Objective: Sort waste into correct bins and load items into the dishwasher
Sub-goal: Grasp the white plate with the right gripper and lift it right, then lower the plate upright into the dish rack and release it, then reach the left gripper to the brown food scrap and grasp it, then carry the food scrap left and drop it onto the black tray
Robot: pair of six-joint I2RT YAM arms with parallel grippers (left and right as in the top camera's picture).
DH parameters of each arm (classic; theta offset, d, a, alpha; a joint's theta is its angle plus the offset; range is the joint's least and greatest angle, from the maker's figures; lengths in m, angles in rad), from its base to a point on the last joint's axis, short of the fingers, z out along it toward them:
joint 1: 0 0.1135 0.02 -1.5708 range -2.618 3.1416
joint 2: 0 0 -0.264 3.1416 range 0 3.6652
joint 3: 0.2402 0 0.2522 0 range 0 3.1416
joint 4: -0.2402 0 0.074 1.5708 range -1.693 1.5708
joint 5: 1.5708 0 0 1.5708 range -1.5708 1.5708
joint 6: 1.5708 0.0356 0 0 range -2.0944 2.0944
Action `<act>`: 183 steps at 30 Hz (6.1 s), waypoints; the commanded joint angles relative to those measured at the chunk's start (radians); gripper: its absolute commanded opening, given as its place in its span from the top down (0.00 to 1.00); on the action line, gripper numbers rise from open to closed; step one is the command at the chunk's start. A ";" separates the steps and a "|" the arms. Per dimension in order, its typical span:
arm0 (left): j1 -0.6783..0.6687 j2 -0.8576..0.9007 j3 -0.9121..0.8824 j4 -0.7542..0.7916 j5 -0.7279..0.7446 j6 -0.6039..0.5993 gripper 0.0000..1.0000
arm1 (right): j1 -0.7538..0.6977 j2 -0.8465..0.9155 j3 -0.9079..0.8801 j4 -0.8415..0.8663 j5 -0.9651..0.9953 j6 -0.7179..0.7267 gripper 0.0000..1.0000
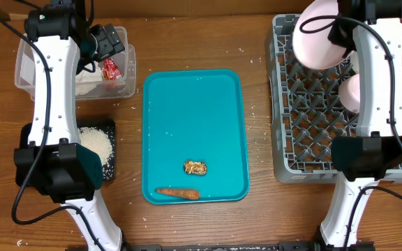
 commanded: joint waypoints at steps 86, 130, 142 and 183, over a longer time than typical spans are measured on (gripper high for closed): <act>-0.005 -0.004 0.010 0.001 0.011 -0.011 0.00 | -0.254 -0.322 -0.327 0.094 -0.314 0.122 0.00; -0.588 -0.004 -0.671 -0.104 0.195 0.208 0.00 | -0.398 -0.322 -0.327 0.122 -0.314 0.121 0.00; -0.682 -0.004 -0.838 0.081 0.186 0.056 0.00 | -0.398 -0.322 -0.327 0.122 -0.314 0.121 0.00; -0.668 -0.004 -0.855 0.146 0.095 0.038 0.26 | -0.398 -0.322 -0.327 0.123 -0.314 0.121 0.00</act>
